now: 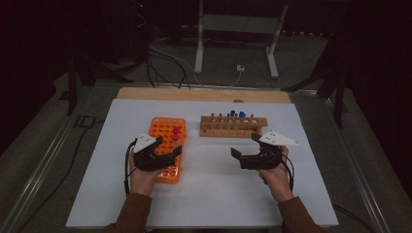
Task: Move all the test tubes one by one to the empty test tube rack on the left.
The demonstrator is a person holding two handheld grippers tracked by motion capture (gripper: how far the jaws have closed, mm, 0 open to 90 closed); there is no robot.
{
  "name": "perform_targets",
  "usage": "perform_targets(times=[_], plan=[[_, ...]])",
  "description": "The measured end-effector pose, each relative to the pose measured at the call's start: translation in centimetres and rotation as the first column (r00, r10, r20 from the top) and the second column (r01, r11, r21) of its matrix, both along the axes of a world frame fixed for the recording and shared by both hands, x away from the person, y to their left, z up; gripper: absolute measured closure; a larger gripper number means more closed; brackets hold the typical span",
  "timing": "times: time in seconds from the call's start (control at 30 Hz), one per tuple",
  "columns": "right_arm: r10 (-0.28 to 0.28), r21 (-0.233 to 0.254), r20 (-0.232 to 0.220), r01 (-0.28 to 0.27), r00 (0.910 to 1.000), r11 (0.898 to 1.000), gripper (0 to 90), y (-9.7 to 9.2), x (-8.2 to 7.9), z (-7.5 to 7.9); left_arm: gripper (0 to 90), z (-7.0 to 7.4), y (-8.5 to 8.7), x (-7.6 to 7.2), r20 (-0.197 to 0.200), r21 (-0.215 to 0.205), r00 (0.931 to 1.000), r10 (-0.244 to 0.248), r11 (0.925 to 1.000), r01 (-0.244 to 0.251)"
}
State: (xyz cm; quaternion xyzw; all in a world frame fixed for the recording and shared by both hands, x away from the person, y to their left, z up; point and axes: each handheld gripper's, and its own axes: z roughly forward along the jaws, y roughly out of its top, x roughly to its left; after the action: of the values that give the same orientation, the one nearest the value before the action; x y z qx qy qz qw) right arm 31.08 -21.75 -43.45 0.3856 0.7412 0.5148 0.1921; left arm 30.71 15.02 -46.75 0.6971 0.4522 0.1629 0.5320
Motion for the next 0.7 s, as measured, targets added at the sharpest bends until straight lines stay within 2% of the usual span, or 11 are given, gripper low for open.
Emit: perform_targets(times=[0.03,0.1,0.2,0.27,0.37,0.47,0.53,0.63,0.7], plan=[[0.000,0.001,-0.002,0.000,1.0000,1.000,0.7,0.1,0.2,0.2,8.6,0.1,0.2,-0.1,-0.003,0.000,1.0000,-0.007,1.0000,0.007],[0.003,0.001,-0.001,-0.003,1.0000,1.000,0.7,0.2,0.5,0.5,8.1,0.1,0.4,-0.5,0.016,0.008,0.9999,-0.002,1.0000,0.002],[0.004,-0.004,0.005,-0.004,1.0000,1.000,0.7,0.4,0.9,0.8,7.9,0.0,0.7,-0.9,0.020,0.004,0.9998,0.008,1.0000,-0.008],[0.001,-0.001,0.008,-0.001,1.0000,1.000,0.7,0.5,1.3,1.1,0.3,0.1,0.7,-1.1,0.027,0.017,0.9994,0.022,0.9996,-0.023],[-0.011,0.000,0.023,0.011,0.9997,1.000,0.7,0.6,1.9,1.4,0.4,0.4,0.9,-1.7,0.053,0.012,0.9984,0.021,0.9997,-0.022],[-0.026,-0.008,0.019,0.026,0.9995,1.000,0.7,0.5,2.9,1.4,0.4,0.8,1.0,-2.1,0.078,0.029,0.9968,0.019,0.9994,-0.021],[-0.045,0.013,0.028,0.044,0.9986,0.999,0.7,0.3,3.4,1.4,0.4,1.1,1.1,-2.3,0.091,0.029,0.9956,0.020,0.9993,-0.023],[-0.078,0.033,0.016,0.077,0.9968,0.996,0.7,-0.1,4.3,1.4,0.4,1.4,1.2,-2.5,0.112,0.029,0.9936,0.014,0.9994,-0.017],[-0.084,0.025,0.007,0.084,0.9965,0.996,0.7,-0.2,5.1,1.4,0.4,1.5,1.3,-2.5,0.109,0.024,0.9939,0.016,0.9995,-0.019]])
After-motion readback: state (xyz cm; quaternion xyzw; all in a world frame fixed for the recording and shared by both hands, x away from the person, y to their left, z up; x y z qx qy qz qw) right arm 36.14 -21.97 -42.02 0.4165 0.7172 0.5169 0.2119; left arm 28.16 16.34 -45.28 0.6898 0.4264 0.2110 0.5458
